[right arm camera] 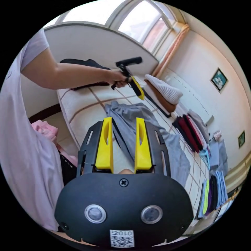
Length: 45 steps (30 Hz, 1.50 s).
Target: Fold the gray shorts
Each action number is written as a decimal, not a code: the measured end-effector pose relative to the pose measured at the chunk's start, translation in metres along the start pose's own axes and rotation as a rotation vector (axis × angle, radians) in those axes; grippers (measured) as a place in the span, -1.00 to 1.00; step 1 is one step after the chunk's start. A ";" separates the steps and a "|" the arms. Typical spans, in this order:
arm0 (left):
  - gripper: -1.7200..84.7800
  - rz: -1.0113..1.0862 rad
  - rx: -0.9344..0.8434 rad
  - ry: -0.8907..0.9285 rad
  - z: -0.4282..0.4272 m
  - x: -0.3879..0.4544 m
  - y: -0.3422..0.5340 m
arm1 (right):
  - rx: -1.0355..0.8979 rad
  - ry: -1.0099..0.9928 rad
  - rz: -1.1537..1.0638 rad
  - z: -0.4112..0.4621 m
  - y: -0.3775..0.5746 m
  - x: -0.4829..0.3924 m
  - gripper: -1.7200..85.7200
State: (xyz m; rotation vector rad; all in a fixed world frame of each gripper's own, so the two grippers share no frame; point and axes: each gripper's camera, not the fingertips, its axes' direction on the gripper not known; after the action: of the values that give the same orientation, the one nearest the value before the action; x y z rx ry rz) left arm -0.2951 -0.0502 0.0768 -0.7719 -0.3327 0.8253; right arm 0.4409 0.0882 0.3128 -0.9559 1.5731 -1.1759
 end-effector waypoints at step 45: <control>-0.59 -0.087 -0.086 0.021 0.054 -0.044 0.022 | 0.167 -0.414 0.941 0.015 0.147 0.189 -0.85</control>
State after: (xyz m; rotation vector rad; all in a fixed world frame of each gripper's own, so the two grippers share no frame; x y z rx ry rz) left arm -0.3649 -0.0480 0.0992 -0.8404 -0.3824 0.7237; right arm 0.3954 -0.0573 0.1272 -0.2332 1.3000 -0.3937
